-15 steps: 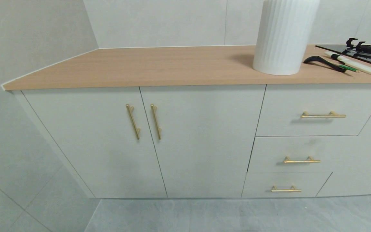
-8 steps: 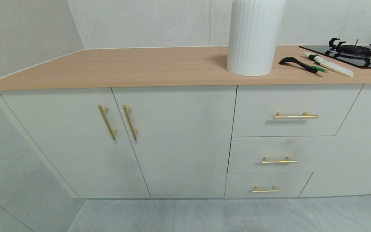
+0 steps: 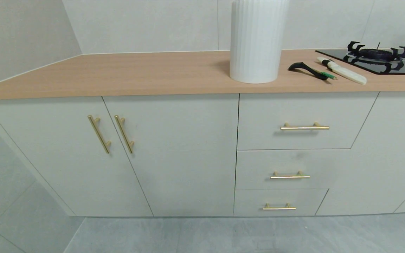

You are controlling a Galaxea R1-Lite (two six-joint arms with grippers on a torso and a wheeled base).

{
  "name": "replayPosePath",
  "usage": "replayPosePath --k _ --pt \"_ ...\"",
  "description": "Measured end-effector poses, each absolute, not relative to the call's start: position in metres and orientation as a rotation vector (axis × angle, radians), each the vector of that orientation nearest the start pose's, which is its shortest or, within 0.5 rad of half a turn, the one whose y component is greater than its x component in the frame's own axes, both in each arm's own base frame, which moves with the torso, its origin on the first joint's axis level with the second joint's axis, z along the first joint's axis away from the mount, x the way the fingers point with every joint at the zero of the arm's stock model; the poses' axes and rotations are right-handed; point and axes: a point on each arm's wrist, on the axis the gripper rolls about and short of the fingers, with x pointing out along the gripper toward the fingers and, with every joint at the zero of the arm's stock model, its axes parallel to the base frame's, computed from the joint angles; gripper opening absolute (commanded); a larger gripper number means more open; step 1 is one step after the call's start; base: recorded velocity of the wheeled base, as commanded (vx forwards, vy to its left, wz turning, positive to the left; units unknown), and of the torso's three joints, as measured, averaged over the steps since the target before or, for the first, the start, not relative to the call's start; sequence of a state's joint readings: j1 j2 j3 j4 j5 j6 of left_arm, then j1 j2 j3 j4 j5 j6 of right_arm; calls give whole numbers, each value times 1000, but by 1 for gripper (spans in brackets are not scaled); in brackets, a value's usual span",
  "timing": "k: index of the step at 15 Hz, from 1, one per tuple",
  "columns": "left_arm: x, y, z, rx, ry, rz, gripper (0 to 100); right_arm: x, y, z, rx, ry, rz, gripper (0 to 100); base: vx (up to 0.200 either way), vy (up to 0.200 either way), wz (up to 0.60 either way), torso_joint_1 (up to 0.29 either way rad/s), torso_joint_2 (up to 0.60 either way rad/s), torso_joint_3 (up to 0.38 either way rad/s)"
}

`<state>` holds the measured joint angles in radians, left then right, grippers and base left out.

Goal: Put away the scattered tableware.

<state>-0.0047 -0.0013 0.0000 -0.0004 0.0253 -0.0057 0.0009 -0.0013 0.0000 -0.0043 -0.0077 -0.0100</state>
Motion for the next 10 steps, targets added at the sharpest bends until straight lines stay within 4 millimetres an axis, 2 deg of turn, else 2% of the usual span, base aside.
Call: replayPosePath --k 5,10 --pt "-23 1 76 -6 -2 21 100 -23 0 76 -10 -5 -6 100 200 0 0 1 0 2" --pt "-23 1 75 -6 -1 21 100 -23 0 76 -11 -5 -7 100 0 0 0 0 0 0"
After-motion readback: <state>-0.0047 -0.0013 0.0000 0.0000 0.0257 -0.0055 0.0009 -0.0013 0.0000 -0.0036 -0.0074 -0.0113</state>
